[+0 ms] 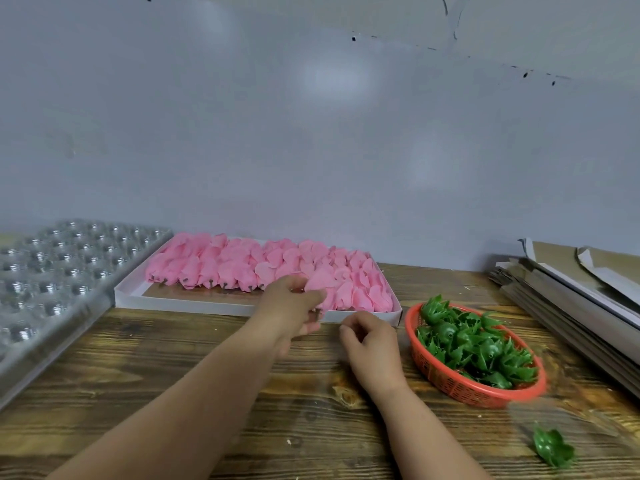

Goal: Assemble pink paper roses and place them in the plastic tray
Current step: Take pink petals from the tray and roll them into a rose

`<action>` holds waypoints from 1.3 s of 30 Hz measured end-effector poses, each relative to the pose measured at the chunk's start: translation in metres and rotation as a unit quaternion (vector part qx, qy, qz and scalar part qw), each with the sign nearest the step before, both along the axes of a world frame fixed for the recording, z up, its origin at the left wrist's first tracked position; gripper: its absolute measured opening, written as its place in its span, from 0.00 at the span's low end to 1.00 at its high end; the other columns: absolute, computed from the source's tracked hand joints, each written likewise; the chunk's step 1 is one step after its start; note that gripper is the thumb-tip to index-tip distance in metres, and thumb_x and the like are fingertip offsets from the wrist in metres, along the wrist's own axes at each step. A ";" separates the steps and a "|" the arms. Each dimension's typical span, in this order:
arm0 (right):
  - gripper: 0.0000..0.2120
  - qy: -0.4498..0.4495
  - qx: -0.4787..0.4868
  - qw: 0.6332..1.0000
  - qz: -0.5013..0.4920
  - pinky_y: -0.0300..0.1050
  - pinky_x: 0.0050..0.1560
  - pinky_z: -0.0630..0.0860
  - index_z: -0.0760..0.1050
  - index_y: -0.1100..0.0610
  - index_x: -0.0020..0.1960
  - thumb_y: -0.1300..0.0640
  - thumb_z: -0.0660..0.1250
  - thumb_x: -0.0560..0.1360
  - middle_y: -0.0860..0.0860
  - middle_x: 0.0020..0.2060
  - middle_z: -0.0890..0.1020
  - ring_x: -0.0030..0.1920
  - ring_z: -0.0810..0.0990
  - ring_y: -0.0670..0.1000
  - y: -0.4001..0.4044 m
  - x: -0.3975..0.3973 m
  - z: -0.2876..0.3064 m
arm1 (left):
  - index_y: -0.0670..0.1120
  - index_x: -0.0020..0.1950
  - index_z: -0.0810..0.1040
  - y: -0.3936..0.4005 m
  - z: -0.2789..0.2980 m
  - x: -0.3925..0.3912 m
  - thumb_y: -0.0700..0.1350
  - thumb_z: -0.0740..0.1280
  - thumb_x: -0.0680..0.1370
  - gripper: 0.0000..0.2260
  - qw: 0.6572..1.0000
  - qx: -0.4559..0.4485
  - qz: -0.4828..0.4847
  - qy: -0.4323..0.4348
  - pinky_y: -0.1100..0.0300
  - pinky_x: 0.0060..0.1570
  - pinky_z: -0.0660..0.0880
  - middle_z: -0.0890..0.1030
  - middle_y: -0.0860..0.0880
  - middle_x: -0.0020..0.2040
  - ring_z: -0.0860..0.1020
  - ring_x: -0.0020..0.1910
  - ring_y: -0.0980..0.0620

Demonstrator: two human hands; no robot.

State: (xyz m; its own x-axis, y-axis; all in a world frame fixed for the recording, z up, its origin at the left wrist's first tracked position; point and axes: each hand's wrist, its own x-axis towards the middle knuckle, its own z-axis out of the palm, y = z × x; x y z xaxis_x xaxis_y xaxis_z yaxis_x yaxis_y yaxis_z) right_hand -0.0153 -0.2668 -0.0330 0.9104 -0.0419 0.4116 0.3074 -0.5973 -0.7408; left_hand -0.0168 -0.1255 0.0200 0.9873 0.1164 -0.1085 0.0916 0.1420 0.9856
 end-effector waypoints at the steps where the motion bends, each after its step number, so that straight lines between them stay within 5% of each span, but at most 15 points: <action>1: 0.09 -0.018 0.029 0.999 0.013 0.43 0.40 0.73 0.75 0.52 0.36 0.64 0.67 0.71 0.47 0.31 0.78 0.36 0.76 0.48 0.002 -0.003 0.002 | 0.43 0.68 0.71 0.002 -0.004 -0.005 0.39 0.70 0.77 0.20 0.999 -0.049 -0.005 0.018 0.62 0.31 0.79 0.80 0.44 0.53 0.81 0.39 0.51; 4: 0.14 -0.042 0.123 0.991 0.038 0.35 0.37 0.71 0.74 0.49 0.36 0.67 0.68 0.70 0.46 0.31 0.77 0.34 0.73 0.44 0.008 -0.011 0.008 | 0.44 0.67 0.72 0.009 -0.013 -0.015 0.36 0.69 0.77 0.20 0.987 -0.152 -0.013 0.045 0.60 0.33 0.80 0.83 0.44 0.51 0.84 0.37 0.51; 8: 0.12 -0.041 0.149 0.985 0.078 0.32 0.36 0.71 0.76 0.51 0.38 0.68 0.71 0.68 0.46 0.31 0.77 0.33 0.73 0.41 0.017 -0.021 0.014 | 0.48 0.53 0.77 0.009 -0.019 -0.024 0.36 0.67 0.77 0.08 0.971 -0.227 -0.006 0.067 0.57 0.39 0.78 0.86 0.48 0.40 0.84 0.40 0.51; 12: 0.15 -0.044 0.091 0.990 0.098 0.38 0.38 0.75 0.74 0.47 0.39 0.66 0.73 0.66 0.45 0.32 0.78 0.34 0.75 0.41 0.023 -0.026 0.012 | 0.44 0.49 0.79 0.001 -0.023 -0.030 0.35 0.65 0.78 0.06 0.958 -0.280 -0.017 0.065 0.62 0.28 0.78 0.85 0.46 0.35 0.83 0.30 0.53; 18: 0.11 -0.061 0.034 0.994 0.081 0.49 0.43 0.77 0.75 0.50 0.43 0.62 0.73 0.66 0.49 0.36 0.80 0.38 0.78 0.48 0.026 -0.027 0.012 | 0.42 0.52 0.79 -0.002 -0.033 -0.032 0.36 0.64 0.79 0.06 0.956 -0.288 -0.022 0.059 0.60 0.32 0.81 0.86 0.43 0.40 0.85 0.35 0.51; 25: 0.11 -0.105 -0.034 0.992 0.053 0.44 0.45 0.74 0.77 0.58 0.50 0.58 0.72 0.68 0.50 0.43 0.79 0.43 0.76 0.50 0.030 -0.028 0.011 | 0.46 0.53 0.81 -0.003 -0.036 -0.035 0.38 0.65 0.78 0.07 0.978 -0.202 -0.037 0.029 0.57 0.35 0.79 0.86 0.47 0.43 0.82 0.40 0.52; 33: 0.11 0.058 0.250 0.962 0.093 0.33 0.33 0.74 0.78 0.51 0.39 0.68 0.71 0.69 0.46 0.28 0.81 0.31 0.77 0.39 0.031 -0.033 0.027 | 0.42 0.65 0.75 -0.013 -0.039 -0.045 0.49 0.69 0.69 0.25 0.946 -0.273 -0.171 -0.005 0.56 0.42 0.80 0.83 0.44 0.56 0.83 0.50 0.50; 37: 0.08 0.198 0.375 0.894 0.144 0.36 0.26 0.71 0.80 0.57 0.36 0.66 0.68 0.71 0.58 0.30 0.79 0.26 0.75 0.50 0.034 -0.036 0.032 | 0.44 0.66 0.75 -0.016 -0.043 -0.046 0.55 0.68 0.68 0.29 0.935 -0.304 -0.176 0.035 0.54 0.44 0.79 0.82 0.49 0.38 0.82 0.41 0.54; 39: 0.10 0.233 0.391 0.877 0.150 0.35 0.24 0.70 0.80 0.56 0.33 0.63 0.67 0.72 0.59 0.29 0.77 0.23 0.73 0.49 0.033 -0.035 0.033 | 0.45 0.58 0.79 -0.019 -0.044 -0.048 0.58 0.71 0.65 0.26 0.932 -0.304 -0.193 0.050 0.56 0.41 0.78 0.76 0.52 0.28 0.80 0.32 0.57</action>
